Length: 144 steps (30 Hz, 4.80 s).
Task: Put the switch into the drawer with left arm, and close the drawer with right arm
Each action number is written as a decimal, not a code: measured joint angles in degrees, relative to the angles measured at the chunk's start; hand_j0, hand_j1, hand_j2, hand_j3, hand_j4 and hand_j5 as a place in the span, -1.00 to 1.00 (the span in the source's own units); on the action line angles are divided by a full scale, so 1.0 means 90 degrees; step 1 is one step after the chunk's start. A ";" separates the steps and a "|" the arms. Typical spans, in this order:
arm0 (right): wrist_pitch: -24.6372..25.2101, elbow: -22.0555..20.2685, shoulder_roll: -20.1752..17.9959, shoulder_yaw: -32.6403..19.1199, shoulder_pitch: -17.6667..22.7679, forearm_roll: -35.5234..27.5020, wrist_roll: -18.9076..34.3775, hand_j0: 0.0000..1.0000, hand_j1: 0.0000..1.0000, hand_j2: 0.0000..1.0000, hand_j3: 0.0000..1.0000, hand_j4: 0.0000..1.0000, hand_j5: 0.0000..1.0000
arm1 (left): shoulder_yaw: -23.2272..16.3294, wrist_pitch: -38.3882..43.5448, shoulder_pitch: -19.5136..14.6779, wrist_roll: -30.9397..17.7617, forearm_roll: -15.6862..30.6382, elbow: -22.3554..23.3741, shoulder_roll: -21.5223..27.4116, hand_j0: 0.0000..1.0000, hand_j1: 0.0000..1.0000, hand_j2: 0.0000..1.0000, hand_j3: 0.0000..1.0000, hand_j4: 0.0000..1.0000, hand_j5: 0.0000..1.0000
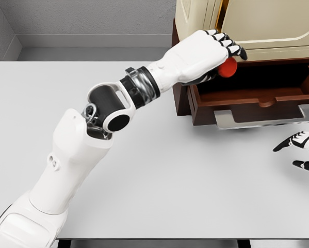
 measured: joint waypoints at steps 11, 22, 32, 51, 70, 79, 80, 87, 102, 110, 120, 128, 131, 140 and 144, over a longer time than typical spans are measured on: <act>0.0000 -0.0007 0.0094 0.0044 0.0000 -0.0048 0.0011 0.38 0.38 0.38 0.38 0.38 0.38 | -0.0073 0.0088 0.0019 0.0001 -0.0006 -0.0033 0.0000 0.92 0.92 0.92 0.92 0.92 0.92; 0.0000 -0.0046 0.0082 0.0013 -0.0010 -0.0106 0.0011 0.40 0.40 0.40 0.40 0.40 0.40 | -0.0073 -0.0943 0.0313 -0.0024 0.0834 -0.0546 0.0000 1.00 1.00 1.00 1.00 1.00 1.00; 0.0000 -0.0095 0.0033 0.0039 0.0000 -0.0282 0.0004 0.41 0.41 0.41 0.41 0.41 0.41 | 0.1419 -0.2402 0.1289 -0.0024 0.3704 -0.0596 0.1653 1.00 1.00 1.00 1.00 1.00 1.00; 0.0000 -0.0052 0.0108 0.0085 -0.0088 -0.0507 0.0001 0.40 0.40 0.40 0.40 0.40 0.40 | 0.4682 -0.2459 0.4629 -0.0428 0.4862 0.0523 0.3248 1.00 1.00 1.00 1.00 1.00 1.00; -0.0002 -0.0042 0.1023 0.0135 -0.0615 -0.0182 0.0073 0.45 0.45 0.45 0.45 0.45 0.45 | 0.4991 -0.2460 0.4639 -0.0878 0.4906 0.0704 0.2912 1.00 1.00 1.00 1.00 1.00 1.00; -0.0006 0.0035 0.1226 0.0376 -0.1045 0.0113 0.0088 0.45 0.45 0.45 0.45 0.45 0.45 | 0.4994 -0.2460 0.4639 -0.0878 0.4908 0.0710 0.2906 1.00 1.00 1.00 1.00 1.00 1.00; -0.0003 0.0039 0.1226 0.0388 -0.1055 0.0108 0.0082 0.45 0.45 0.45 0.45 0.45 0.45 | 0.4993 -0.2460 0.4639 -0.0878 0.4908 0.0710 0.2906 1.00 1.00 1.00 1.00 1.00 1.00; -0.0006 0.0004 0.1202 0.0433 -0.1055 0.0055 0.0074 0.45 0.45 0.45 0.45 0.45 0.45 | 0.4986 -0.2460 0.4639 -0.0878 0.4907 0.0719 0.2897 1.00 1.00 1.00 1.00 1.00 1.00; -0.0016 0.0015 0.1111 0.0429 -0.1074 0.0022 0.0070 0.44 0.44 0.44 0.44 0.44 0.44 | 0.4983 -0.2460 0.4619 -0.0878 0.4907 0.0724 0.2896 1.00 1.00 1.00 1.00 1.00 1.00; -0.0129 0.0167 0.1112 0.0670 -0.1916 0.1160 0.0406 0.46 0.46 0.46 0.46 0.46 0.46 | 0.4999 -0.2460 0.4639 -0.0876 0.4910 0.0715 0.2896 1.00 1.00 1.00 1.00 1.00 1.00; -0.0017 0.0090 0.1105 0.1040 -0.1758 0.0184 0.0088 0.46 0.46 0.46 0.46 0.46 0.46 | 0.4989 -0.2460 0.4639 -0.0878 0.4908 0.0719 0.2896 1.00 1.00 1.00 1.00 1.00 1.00; -0.0001 0.0148 0.1090 0.1090 -0.1699 -0.0139 0.0026 0.45 0.45 0.45 0.45 0.45 0.45 | 0.4982 -0.2460 0.4639 -0.0878 0.4906 0.0723 0.2895 1.00 1.00 1.00 1.00 1.00 1.00; 0.0000 0.0163 0.0995 0.1073 -0.1758 -0.0188 0.0017 0.46 0.46 0.46 0.46 0.46 0.46 | 0.4981 -0.2460 0.4639 -0.0878 0.4906 0.0723 0.2896 1.00 1.00 1.00 1.00 1.00 1.00; -0.0003 0.0202 0.0742 0.1054 -0.1914 -0.0331 0.0015 0.10 0.10 0.10 0.10 0.10 0.10 | 0.4981 -0.2460 0.4639 -0.0878 0.4906 0.0723 0.2888 1.00 1.00 1.00 1.00 1.00 1.00; -0.0002 0.0209 0.0734 0.1062 -0.1934 -0.0352 0.0016 0.06 0.06 0.06 0.06 0.06 0.06 | 0.4981 -0.2460 0.4639 -0.0878 0.4906 0.0723 0.2887 1.00 1.00 1.00 1.00 1.00 1.00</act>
